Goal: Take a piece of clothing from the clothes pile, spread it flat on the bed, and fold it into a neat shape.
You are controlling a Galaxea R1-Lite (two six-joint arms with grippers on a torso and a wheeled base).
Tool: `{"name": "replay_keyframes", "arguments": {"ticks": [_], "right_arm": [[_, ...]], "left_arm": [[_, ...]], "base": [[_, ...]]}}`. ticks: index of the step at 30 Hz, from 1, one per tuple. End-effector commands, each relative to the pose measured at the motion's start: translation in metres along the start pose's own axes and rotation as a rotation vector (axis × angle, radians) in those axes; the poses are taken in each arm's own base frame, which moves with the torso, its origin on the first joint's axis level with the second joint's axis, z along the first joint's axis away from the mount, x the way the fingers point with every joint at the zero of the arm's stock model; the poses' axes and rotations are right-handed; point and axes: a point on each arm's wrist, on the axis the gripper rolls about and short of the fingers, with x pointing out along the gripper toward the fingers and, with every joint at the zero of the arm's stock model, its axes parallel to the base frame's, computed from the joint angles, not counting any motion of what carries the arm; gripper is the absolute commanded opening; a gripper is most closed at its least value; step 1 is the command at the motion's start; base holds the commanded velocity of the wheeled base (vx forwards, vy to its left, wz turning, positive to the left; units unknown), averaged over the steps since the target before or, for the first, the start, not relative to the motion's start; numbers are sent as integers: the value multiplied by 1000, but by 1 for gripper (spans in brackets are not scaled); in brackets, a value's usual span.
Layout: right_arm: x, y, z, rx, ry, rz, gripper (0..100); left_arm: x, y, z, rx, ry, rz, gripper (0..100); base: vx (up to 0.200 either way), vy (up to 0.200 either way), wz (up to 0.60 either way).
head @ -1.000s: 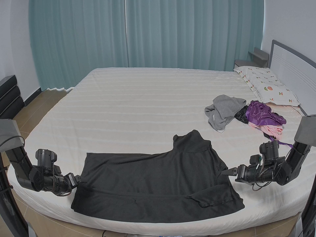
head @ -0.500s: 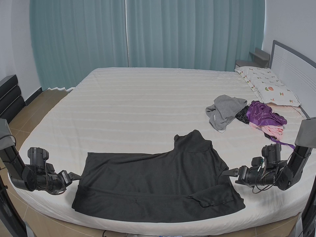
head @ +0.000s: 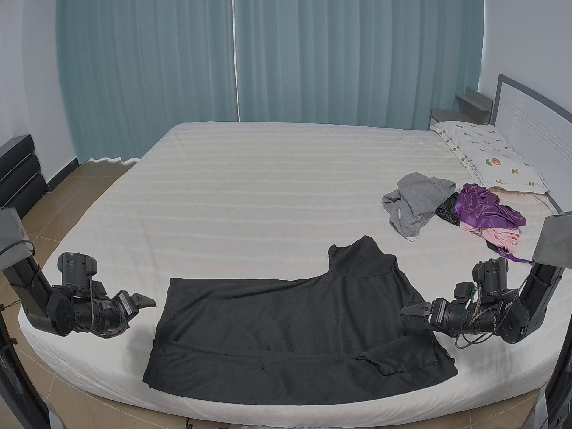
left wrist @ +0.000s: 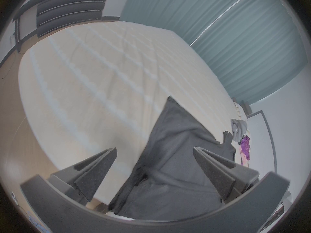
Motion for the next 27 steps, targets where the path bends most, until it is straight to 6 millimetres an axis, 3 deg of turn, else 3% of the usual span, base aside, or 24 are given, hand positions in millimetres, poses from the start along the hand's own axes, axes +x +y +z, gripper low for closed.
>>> {"name": "replay_keyframes", "arguments": {"ticks": [1, 6, 10, 20, 27], "right_arm": [[-1, 1, 1, -6, -15, 8, 100], [-1, 0, 0, -4, -14, 6, 100], [0, -1, -1, -3, -11, 5, 100], [2, -3, -3, 3, 4, -4, 100], [6, -5, -4, 3, 13, -7, 100]], "left_arm": [[16, -19, 9, 27, -12, -43, 100], [38, -32, 17, 51, -16, -71, 100], [74, -44, 29, 78, -27, -99, 100], [128, -60, 56, 108, -63, -127, 100], [143, -62, 65, 109, -97, -140, 100]], "base": [[0, 0, 0], [0, 0, 0], [0, 0, 0], [0, 0, 0], [0, 0, 0]]}}
